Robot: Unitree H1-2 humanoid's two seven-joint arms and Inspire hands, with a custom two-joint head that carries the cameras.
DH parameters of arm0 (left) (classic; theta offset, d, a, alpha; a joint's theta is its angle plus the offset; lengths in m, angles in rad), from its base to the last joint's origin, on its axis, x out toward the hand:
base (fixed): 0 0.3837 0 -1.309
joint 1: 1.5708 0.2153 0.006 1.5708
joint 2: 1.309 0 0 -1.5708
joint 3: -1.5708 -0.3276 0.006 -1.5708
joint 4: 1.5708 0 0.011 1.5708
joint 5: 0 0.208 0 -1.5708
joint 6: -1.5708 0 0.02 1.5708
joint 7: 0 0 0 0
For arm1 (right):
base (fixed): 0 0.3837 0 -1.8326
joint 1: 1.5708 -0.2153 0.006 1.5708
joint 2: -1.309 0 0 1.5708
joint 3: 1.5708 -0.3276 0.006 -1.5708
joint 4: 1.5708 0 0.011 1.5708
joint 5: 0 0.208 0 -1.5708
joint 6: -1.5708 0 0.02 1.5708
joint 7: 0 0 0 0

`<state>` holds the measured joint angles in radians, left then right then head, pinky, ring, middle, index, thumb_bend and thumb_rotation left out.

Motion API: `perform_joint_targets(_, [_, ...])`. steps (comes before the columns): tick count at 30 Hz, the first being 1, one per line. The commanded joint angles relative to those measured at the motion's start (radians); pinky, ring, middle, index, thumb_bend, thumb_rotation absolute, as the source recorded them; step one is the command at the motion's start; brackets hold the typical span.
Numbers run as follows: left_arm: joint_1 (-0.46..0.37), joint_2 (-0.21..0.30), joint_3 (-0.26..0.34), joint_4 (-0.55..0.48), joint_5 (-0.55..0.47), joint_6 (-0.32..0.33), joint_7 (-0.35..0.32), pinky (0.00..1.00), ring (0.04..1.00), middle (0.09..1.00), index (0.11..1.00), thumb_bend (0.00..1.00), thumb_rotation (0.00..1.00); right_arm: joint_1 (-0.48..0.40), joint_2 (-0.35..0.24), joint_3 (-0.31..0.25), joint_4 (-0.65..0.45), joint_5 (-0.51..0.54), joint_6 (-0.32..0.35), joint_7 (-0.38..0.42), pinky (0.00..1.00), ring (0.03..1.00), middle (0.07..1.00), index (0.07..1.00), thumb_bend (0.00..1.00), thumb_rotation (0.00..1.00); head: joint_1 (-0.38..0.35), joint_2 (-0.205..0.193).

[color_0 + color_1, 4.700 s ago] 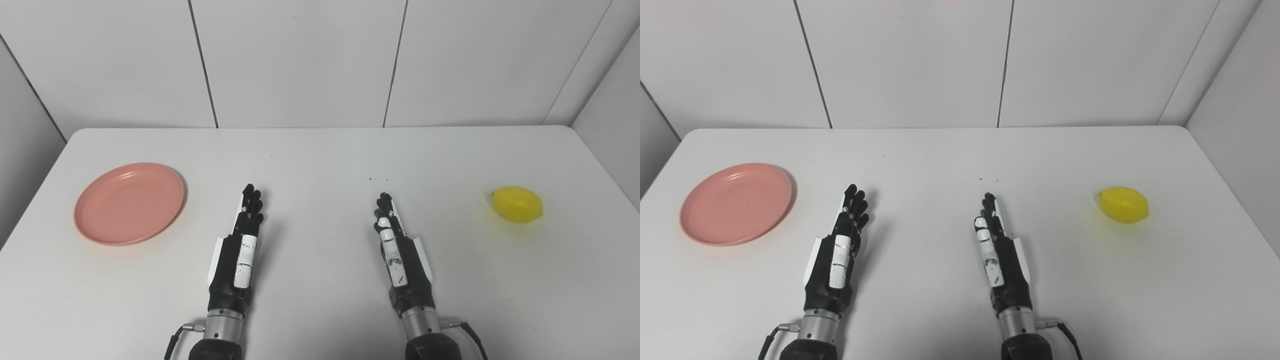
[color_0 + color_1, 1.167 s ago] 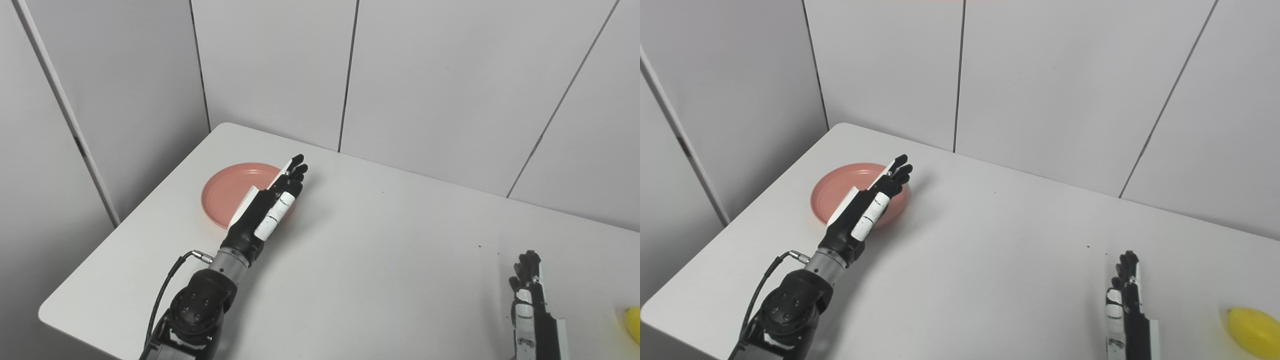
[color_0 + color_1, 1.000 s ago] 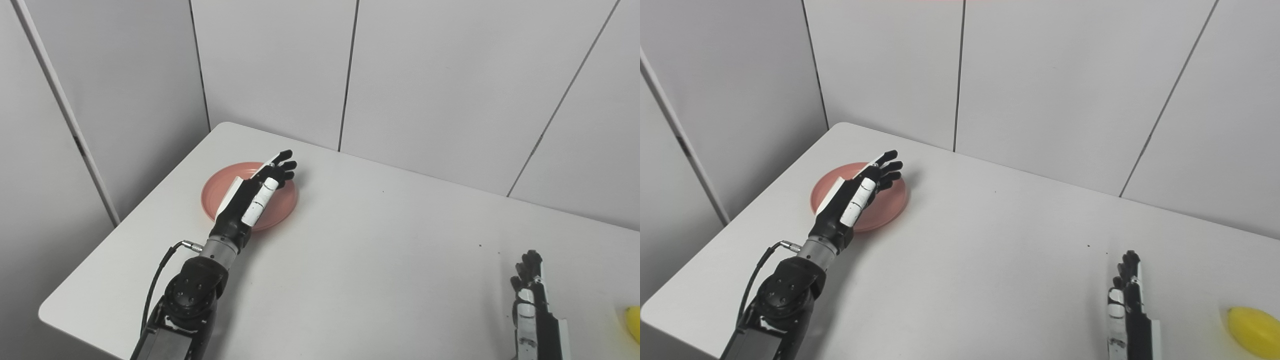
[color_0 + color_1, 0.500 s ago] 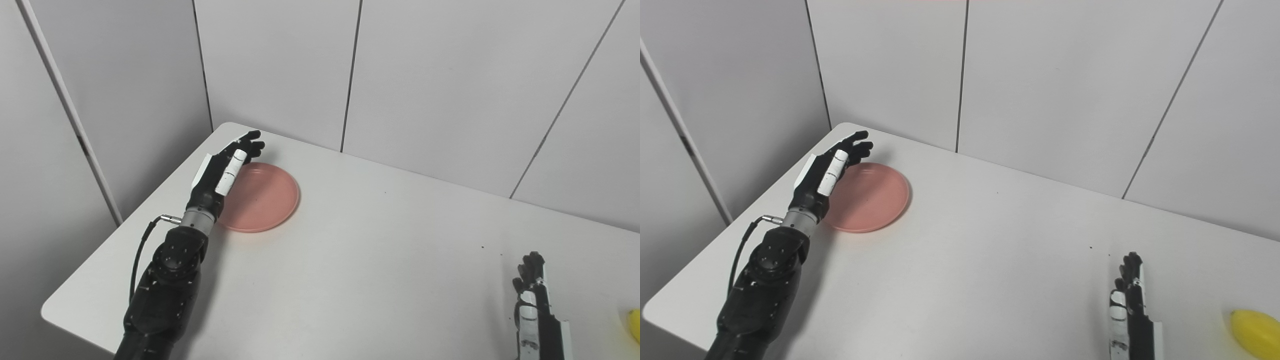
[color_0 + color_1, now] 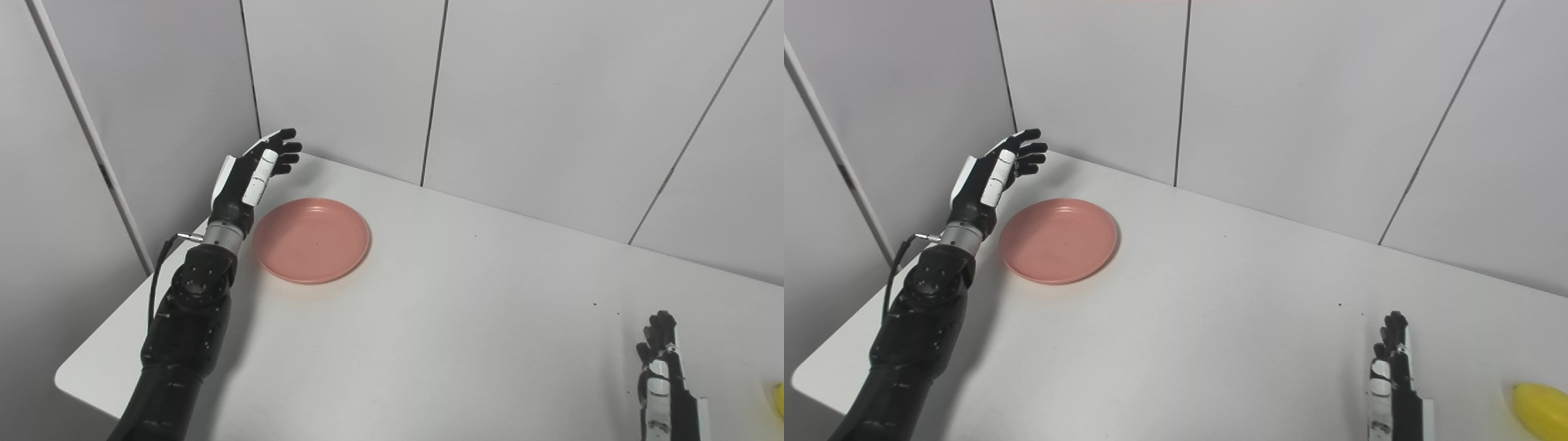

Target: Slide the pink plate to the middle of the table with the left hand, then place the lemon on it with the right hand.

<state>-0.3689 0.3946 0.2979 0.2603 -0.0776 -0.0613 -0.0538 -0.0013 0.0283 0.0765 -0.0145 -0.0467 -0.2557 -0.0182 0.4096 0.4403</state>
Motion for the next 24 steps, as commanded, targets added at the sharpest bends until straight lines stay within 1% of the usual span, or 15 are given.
perform_joint_targets(1, [-0.047, 0.034, 0.014, 0.007, -0.025, -0.033, -0.001, 0.8, 0.784, 0.779, 0.777, 0.78, 1.0, 0.066, -0.025, -0.009, 0.11, -0.002, -0.049, 0.007, 1.0, 1.0, 0.996, 0.975, 0.58, 1.0, 0.002, 0.002])
perform_joint_targets(6, [-0.049, 0.041, 0.014, 0.047, -0.028, -0.039, 0.008, 0.79, 0.787, 0.781, 0.774, 0.77, 1.0, 0.068, -0.026, -0.017, 0.103, -0.001, -0.028, 0.005, 1.0, 1.0, 0.989, 0.974, 0.58, 1.0, 0.013, 0.0])
perform_joint_targets(11, [-0.07, 0.061, 0.005, 0.153, -0.049, -0.083, -0.031, 0.79, 0.793, 0.787, 0.787, 0.75, 1.0, 0.07, -0.031, -0.013, 0.105, -0.004, -0.038, 0.011, 1.0, 1.0, 0.993, 0.977, 0.59, 1.0, 0.014, -0.003])
perform_joint_targets(13, [-0.076, 0.068, 0.002, 0.196, -0.064, -0.097, -0.054, 0.82, 0.81, 0.805, 0.803, 0.78, 1.0, 0.07, -0.031, -0.015, 0.104, 0.0, -0.035, 0.011, 1.0, 1.0, 0.994, 0.98, 0.6, 1.0, 0.015, -0.001])
perform_joint_targets(16, [-0.081, 0.069, 0.003, 0.233, -0.087, -0.11, -0.075, 0.83, 0.82, 0.817, 0.813, 0.78, 1.0, 0.069, -0.03, -0.017, 0.105, 0.01, -0.035, 0.013, 1.0, 1.0, 0.992, 0.981, 0.58, 1.0, 0.015, -0.001])
perform_joint_targets(18, [-0.083, 0.064, 0.007, 0.248, -0.099, -0.118, -0.077, 0.81, 0.816, 0.816, 0.813, 0.76, 1.0, 0.069, -0.031, -0.018, 0.108, 0.013, -0.036, 0.015, 1.0, 1.0, 0.988, 0.982, 0.57, 1.0, 0.015, -0.003])
perform_joint_targets(21, [-0.085, 0.061, 0.007, 0.273, -0.107, -0.135, -0.077, 0.81, 0.81, 0.812, 0.804, 0.75, 1.0, 0.067, -0.032, -0.017, 0.113, 0.014, -0.038, 0.016, 1.0, 1.0, 0.988, 0.98, 0.6, 1.0, 0.015, -0.004])
perform_joint_targets(24, [-0.083, 0.059, -0.001, 0.273, -0.087, -0.132, -0.055, 0.8, 0.803, 0.806, 0.799, 0.75, 1.0, 0.067, -0.032, -0.016, 0.113, 0.01, -0.036, 0.012, 1.0, 1.0, 0.985, 0.981, 0.61, 1.0, 0.014, -0.002])
